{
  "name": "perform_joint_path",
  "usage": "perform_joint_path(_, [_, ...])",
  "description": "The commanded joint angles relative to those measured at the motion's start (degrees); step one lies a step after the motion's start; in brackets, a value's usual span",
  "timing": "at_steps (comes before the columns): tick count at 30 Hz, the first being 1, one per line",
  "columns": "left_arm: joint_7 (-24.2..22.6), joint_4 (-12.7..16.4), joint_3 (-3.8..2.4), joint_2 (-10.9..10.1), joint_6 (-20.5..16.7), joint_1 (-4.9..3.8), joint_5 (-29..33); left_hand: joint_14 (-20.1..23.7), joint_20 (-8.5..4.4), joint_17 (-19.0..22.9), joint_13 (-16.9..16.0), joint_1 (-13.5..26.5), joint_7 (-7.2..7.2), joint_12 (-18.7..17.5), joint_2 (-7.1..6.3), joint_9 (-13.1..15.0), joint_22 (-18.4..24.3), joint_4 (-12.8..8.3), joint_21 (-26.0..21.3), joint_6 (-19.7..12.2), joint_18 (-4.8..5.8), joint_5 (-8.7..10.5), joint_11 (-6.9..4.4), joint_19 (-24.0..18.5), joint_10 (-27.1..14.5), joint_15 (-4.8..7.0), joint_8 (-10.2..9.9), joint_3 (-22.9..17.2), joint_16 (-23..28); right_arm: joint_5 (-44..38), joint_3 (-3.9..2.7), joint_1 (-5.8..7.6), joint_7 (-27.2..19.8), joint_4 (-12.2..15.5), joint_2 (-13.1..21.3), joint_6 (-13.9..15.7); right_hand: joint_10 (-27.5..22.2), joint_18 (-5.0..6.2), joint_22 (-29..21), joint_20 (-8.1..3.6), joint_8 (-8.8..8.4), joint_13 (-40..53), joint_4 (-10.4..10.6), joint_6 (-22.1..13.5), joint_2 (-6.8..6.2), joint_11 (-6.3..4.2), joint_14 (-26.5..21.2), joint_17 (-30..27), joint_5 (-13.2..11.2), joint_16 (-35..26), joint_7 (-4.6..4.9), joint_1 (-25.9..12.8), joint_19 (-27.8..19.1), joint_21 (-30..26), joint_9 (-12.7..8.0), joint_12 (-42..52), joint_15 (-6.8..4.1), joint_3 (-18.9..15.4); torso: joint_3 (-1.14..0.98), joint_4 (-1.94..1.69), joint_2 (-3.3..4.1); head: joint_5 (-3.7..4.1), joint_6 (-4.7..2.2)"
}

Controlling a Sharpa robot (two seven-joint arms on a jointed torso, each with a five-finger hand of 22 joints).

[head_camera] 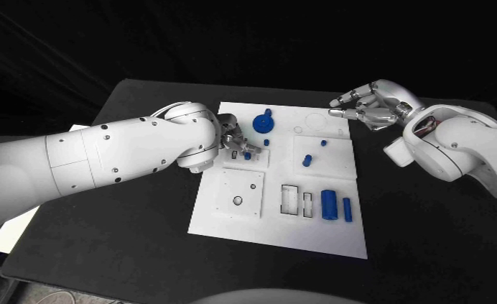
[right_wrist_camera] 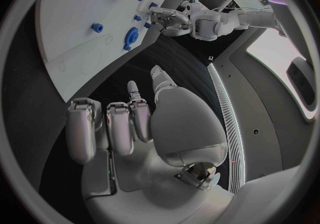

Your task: Assemble the parts on the task board

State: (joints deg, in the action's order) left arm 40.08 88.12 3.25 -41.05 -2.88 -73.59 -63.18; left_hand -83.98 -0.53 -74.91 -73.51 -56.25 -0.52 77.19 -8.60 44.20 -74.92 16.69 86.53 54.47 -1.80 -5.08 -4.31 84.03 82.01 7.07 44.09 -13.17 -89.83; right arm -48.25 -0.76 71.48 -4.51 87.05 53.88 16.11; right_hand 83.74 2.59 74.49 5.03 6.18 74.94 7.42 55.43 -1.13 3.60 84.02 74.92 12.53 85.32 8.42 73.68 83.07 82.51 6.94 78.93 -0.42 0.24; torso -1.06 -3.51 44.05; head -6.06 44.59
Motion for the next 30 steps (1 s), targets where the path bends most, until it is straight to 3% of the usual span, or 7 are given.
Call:
perform_joint_path(1, [4.2,0.4,-0.03,0.1,-0.6,0.01,0.5,-6.0,-0.50,-15.1,0.0,0.0,-0.16,0.3,0.76,0.1,-9.3,0.0,0.2,0.3,0.59,-0.22,0.01,4.2,0.4,0.31,0.3,0.3,-0.2,0.0,-0.01,-0.07,-0.2,-0.1,-0.1,-0.4,-0.3,0.68,-0.1,0.11,0.21,8.4,0.0,-0.3,0.45,-0.08,4.1,6.9,-0.3,-0.3,0.02,-0.1,-0.4,-0.4,0.1,-0.3,-0.42,-0.4,0.00,-0.03,0.00,0.04,0.03])
perform_joint_path(16, [4.3,0.5,-0.30,-0.7,-0.8,0.02,0.5,-6.0,-0.50,-15.1,0.1,0.0,-0.17,0.2,0.91,0.1,-9.1,0.0,0.1,0.3,0.54,-0.23,0.00,4.1,0.3,0.31,0.3,0.4,-0.2,0.1,-0.01,-0.18,-0.2,-0.4,-0.2,-0.5,-0.3,0.69,-0.1,0.11,0.21,8.4,0.0,-0.3,0.50,-0.08,4.1,6.9,-0.3,-0.3,0.01,-0.2,-0.4,-0.4,0.1,-0.3,-0.42,-0.5,0.07,-0.01,0.03,0.15,0.03])
perform_joint_path(19, [4.0,0.8,-0.72,-1.1,-0.1,0.01,0.8,-6.0,-0.49,-15.1,0.8,0.1,-0.07,-0.3,0.93,0.0,-8.2,0.0,-0.4,0.0,0.36,-0.22,0.04,3.8,-0.1,0.28,0.2,0.8,-0.2,0.1,-0.01,-0.26,-0.2,-0.5,-0.3,-0.5,-0.3,0.69,-0.1,0.11,0.21,8.4,0.0,-0.3,0.50,-0.08,4.1,6.9,-0.3,-0.3,0.01,-0.2,-0.4,-0.4,0.1,-0.3,-0.42,-0.5,0.06,0.01,0.02,0.19,-0.04])
perform_joint_path(25, [2.3,0.4,-2.49,-2.2,2.3,-0.37,4.5,-6.0,0.12,-15.1,5.0,-0.9,1.15,-3.7,0.82,-0.3,-4.0,0.1,-3.0,-3.5,-0.52,-0.42,1.05,2.3,-3.2,-0.49,-1.1,4.4,-0.2,0.1,-0.01,-0.40,-0.2,-0.9,-0.4,-0.6,-0.3,0.69,-0.1,0.11,0.21,8.4,0.0,-0.3,0.50,-0.08,4.1,6.9,-0.3,-0.3,0.01,-0.2,-0.4,-0.4,0.1,-0.3,-0.42,-0.5,0.07,0.00,0.01,0.46,-0.33])
perform_joint_path(30, [1.6,-2.4,-3.51,-2.6,7.7,-2.33,8.2,-6.0,1.41,-15.1,7.8,-2.2,3.58,-5.7,1.57,-4.4,-2.7,0.1,-3.9,-8.0,-0.73,-0.32,3.01,1.9,-5.5,-2.15,-6.3,7.1,-0.2,0.2,0.00,-0.50,-0.2,-1.2,-0.6,-0.6,-0.3,0.70,-0.1,0.11,0.22,8.4,0.1,-0.3,0.55,-0.08,4.1,6.8,-0.3,-0.3,0.01,-0.2,-0.4,-0.4,0.1,-0.3,-0.42,-0.5,0.06,0.08,0.04,0.54,-0.51])
